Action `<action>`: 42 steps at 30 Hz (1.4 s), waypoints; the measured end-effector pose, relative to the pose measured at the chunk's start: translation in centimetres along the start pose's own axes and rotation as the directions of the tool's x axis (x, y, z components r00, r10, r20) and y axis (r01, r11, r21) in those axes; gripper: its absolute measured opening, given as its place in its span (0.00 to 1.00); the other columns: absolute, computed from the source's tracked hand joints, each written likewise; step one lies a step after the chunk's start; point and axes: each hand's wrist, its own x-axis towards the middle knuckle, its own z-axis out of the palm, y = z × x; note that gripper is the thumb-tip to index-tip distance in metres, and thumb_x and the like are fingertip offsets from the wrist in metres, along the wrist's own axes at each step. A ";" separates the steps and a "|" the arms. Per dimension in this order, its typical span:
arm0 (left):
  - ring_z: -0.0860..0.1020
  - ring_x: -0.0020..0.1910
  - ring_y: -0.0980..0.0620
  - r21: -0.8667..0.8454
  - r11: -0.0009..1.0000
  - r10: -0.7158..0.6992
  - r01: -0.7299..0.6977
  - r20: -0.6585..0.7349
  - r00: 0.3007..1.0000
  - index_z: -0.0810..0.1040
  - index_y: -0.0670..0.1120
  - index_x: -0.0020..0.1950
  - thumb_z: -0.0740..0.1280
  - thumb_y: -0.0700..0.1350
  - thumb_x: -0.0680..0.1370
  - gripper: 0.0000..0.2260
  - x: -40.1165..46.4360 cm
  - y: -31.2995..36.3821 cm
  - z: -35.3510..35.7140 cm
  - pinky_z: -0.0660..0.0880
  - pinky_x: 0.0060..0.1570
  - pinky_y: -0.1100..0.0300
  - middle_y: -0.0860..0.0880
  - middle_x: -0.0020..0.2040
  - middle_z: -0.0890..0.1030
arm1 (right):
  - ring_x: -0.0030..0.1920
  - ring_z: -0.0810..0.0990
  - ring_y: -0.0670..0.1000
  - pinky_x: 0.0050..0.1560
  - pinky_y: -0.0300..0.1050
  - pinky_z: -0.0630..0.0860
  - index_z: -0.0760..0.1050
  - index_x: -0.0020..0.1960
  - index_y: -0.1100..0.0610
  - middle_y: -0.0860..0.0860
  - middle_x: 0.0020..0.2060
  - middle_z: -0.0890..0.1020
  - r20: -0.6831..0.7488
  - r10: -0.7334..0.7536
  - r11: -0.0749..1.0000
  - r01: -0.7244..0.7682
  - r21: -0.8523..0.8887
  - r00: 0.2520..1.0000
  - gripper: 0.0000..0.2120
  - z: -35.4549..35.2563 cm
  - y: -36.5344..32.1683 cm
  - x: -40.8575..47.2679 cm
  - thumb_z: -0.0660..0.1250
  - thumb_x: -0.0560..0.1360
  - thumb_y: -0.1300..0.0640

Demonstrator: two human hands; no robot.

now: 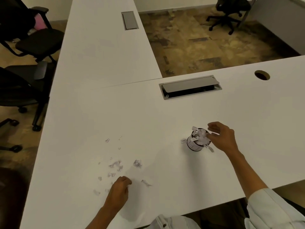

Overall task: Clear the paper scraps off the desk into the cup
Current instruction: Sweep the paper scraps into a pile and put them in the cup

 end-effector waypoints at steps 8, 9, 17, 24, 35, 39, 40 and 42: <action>0.81 0.48 0.50 -0.131 0.991 0.038 -0.023 0.112 0.993 0.80 0.41 0.56 0.70 0.36 0.73 0.12 2.4 3.9 0.2 0.71 0.49 0.73 0.46 0.53 0.81 | 0.39 0.84 0.40 0.38 0.22 0.74 0.81 0.43 0.55 0.48 0.40 0.85 -0.060 0.029 0.995 -0.023 0.093 0.998 0.08 1.8 -0.9 -5.4 0.75 0.68 0.64; 0.81 0.50 0.51 -0.107 0.994 0.051 -0.037 0.135 0.990 0.79 0.42 0.58 0.70 0.36 0.74 0.13 2.5 4.1 0.4 0.70 0.49 0.75 0.47 0.55 0.80 | 0.39 0.84 0.40 0.38 0.22 0.74 0.81 0.42 0.54 0.47 0.39 0.85 -0.020 0.037 0.996 -0.035 0.084 0.999 0.08 2.6 -0.9 -6.3 0.75 0.68 0.64; 0.76 0.50 0.51 0.178 0.981 0.017 -0.077 0.321 0.947 0.76 0.42 0.54 0.58 0.39 0.79 0.09 3.2 5.2 2.5 0.65 0.41 0.66 0.48 0.54 0.77 | 0.39 0.82 0.36 0.37 0.24 0.75 0.81 0.42 0.53 0.45 0.39 0.85 -0.018 0.112 0.986 -0.109 0.124 0.994 0.05 3.0 0.7 -9.9 0.75 0.69 0.61; 0.81 0.46 0.48 -0.041 0.999 0.037 -0.030 0.192 0.981 0.83 0.38 0.46 0.63 0.33 0.75 0.09 7.4 10.2 1.0 0.75 0.47 0.62 0.43 0.50 0.82 | 0.40 0.82 0.35 0.35 0.24 0.74 0.81 0.42 0.48 0.41 0.39 0.85 -0.106 0.230 0.968 -0.216 0.127 0.968 0.07 0.9 2.9 -11.8 0.76 0.70 0.58; 0.81 0.46 0.42 -0.327 0.911 0.260 -0.251 -0.015 0.965 0.84 0.36 0.45 0.66 0.32 0.73 0.07 20.5 28.5 -0.3 0.75 0.47 0.59 0.38 0.47 0.82 | 0.41 0.83 0.38 0.40 0.30 0.75 0.81 0.42 0.46 0.40 0.38 0.85 -0.157 0.345 0.932 -0.317 0.177 0.925 0.07 -0.6 5.1 -15.1 0.75 0.70 0.58; 0.81 0.46 0.43 -0.197 0.943 0.300 -0.267 0.162 0.940 0.84 0.39 0.49 0.68 0.40 0.75 0.07 21.8 29.2 0.7 0.77 0.49 0.53 0.40 0.47 0.84 | 0.42 0.84 0.41 0.40 0.30 0.76 0.81 0.42 0.46 0.41 0.39 0.85 -0.172 0.362 0.925 -0.330 0.188 0.916 0.07 -1.5 5.6 -15.9 0.75 0.70 0.58; 0.81 0.43 0.44 -0.173 0.939 0.327 -0.299 0.175 0.929 0.83 0.40 0.49 0.68 0.41 0.74 0.08 21.7 29.0 0.7 0.77 0.46 0.53 0.41 0.44 0.84 | 0.42 0.84 0.41 0.39 0.31 0.76 0.80 0.42 0.46 0.41 0.39 0.85 -0.172 0.365 0.924 -0.334 0.185 0.915 0.08 -1.7 5.7 -16.0 0.75 0.70 0.58; 0.79 0.35 0.50 -0.175 0.914 0.394 -0.367 0.152 0.907 0.82 0.41 0.48 0.68 0.42 0.72 0.08 21.3 28.3 0.5 0.73 0.37 0.60 0.46 0.37 0.83 | 0.42 0.84 0.42 0.40 0.33 0.78 0.80 0.42 0.46 0.42 0.39 0.85 -0.172 0.365 0.925 -0.337 0.175 0.915 0.08 -1.8 5.7 -15.9 0.75 0.70 0.58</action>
